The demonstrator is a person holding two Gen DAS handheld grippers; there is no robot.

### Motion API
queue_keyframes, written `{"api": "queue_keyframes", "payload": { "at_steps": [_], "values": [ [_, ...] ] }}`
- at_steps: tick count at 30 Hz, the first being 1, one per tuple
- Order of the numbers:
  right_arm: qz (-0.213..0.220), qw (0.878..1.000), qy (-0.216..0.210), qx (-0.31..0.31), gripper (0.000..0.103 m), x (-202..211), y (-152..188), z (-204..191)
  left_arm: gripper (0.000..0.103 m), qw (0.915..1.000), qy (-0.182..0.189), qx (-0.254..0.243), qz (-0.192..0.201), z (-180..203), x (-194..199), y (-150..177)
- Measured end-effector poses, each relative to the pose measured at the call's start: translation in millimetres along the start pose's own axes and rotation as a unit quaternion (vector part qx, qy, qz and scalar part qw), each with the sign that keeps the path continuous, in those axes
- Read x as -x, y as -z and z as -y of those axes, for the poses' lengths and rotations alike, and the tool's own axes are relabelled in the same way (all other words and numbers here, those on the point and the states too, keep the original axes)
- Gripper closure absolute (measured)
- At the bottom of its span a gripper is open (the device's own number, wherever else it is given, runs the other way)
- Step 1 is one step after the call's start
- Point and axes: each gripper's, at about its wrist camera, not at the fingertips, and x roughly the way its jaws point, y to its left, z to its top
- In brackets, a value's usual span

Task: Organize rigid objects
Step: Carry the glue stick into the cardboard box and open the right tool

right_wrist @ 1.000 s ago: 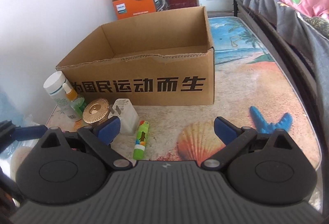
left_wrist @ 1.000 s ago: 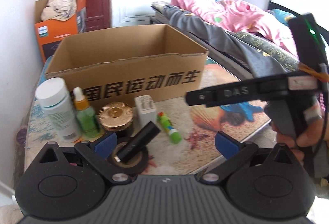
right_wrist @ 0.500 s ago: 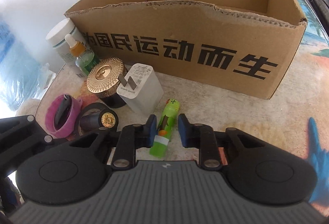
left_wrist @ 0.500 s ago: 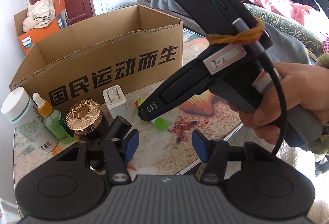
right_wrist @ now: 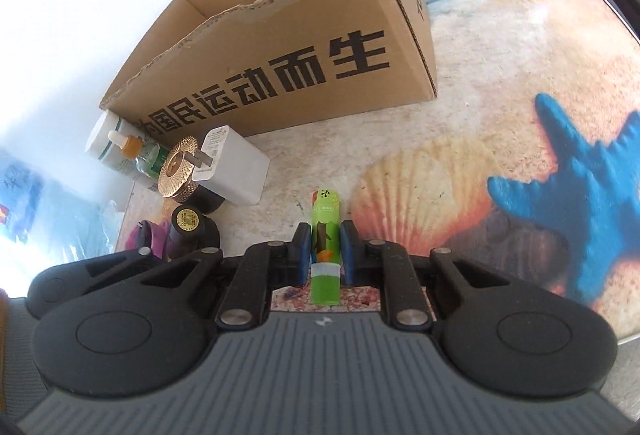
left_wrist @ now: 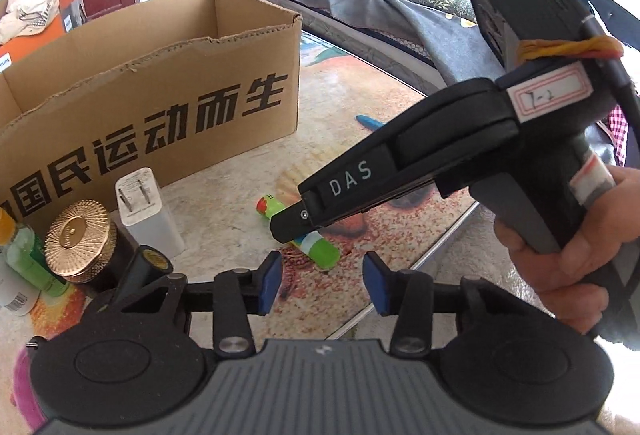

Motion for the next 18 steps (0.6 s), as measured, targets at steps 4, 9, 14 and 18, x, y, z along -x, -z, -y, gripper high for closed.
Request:
{"api": "queue_keyframes", "payload": {
  "at_steps": [4, 9, 14, 18],
  "values": [
    [-0.001, 1.000, -0.007, -0.008, 0.089, 1.9, 0.8, 2.0, 0.071, 0.9999, -0.006, 0.009, -0.014, 1.4, -10.6, -5.9],
    [-0.003, 1.000, -0.018, -0.014, 0.088, 4.0, -0.5, 5.4, 0.074, 0.9997, -0.004, 0.012, -0.021, -1.1, -19.4, -9.0],
    [-0.002, 0.999, -0.036, -0.035, 0.088, 4.6, -0.3, 13.0, 0.074, 0.9997, -0.005, 0.012, -0.022, -1.7, -18.6, -9.1],
    [0.010, 0.998, -0.044, -0.041, 0.088, 12.9, 5.7, 8.3, 0.074, 0.9998, -0.007, 0.007, -0.014, 0.4, -9.4, -8.6]
  ]
}}
